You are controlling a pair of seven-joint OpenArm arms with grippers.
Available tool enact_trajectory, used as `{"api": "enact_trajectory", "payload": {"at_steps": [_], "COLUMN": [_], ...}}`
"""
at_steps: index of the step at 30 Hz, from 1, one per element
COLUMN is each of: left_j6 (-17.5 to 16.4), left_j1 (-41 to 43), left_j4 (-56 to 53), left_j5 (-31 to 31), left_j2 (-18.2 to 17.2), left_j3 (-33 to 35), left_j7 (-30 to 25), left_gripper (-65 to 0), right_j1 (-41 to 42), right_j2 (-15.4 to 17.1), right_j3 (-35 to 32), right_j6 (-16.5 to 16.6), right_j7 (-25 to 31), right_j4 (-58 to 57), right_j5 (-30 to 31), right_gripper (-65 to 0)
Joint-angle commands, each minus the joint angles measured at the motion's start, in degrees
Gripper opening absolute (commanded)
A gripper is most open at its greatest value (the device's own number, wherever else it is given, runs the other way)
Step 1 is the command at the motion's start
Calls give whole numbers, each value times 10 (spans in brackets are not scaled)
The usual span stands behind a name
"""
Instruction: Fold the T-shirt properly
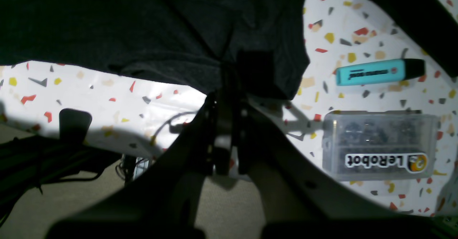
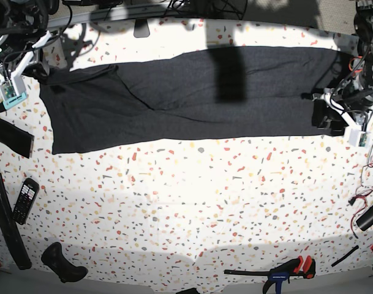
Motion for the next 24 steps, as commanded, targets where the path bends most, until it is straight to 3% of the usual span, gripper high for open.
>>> {"api": "enact_trajectory", "payload": {"at_steps": [1,8,15,21,24], "left_j6": [0,-1,-1,-1,-29], "left_j1": [-5,-5,-5,-5,-5], "left_j4": [9,9,9,9,9], "left_j5": [-4,-3,103,107,118], "left_j2": [-7,-9,-10,-10,-10], "left_j3": [-4,-4,-4,-4,-4], "left_j7": [-13,-14,-14,-14,-14], "left_gripper": [-409,-409,-409,-409,-409], "right_j1": [-2,-2,-2,-1,0], "right_j2": [6,6,7,7,7], "right_j3": [5,5,5,5,5], "right_j6": [3,3,3,3,3], "right_j7": [8,-3,6,39,40], "right_j4": [10,5,-47,-99,-111], "right_j5": [4,0,-25,-48,-48], "right_gripper": [-650,-650,-650,-650,-650]}}
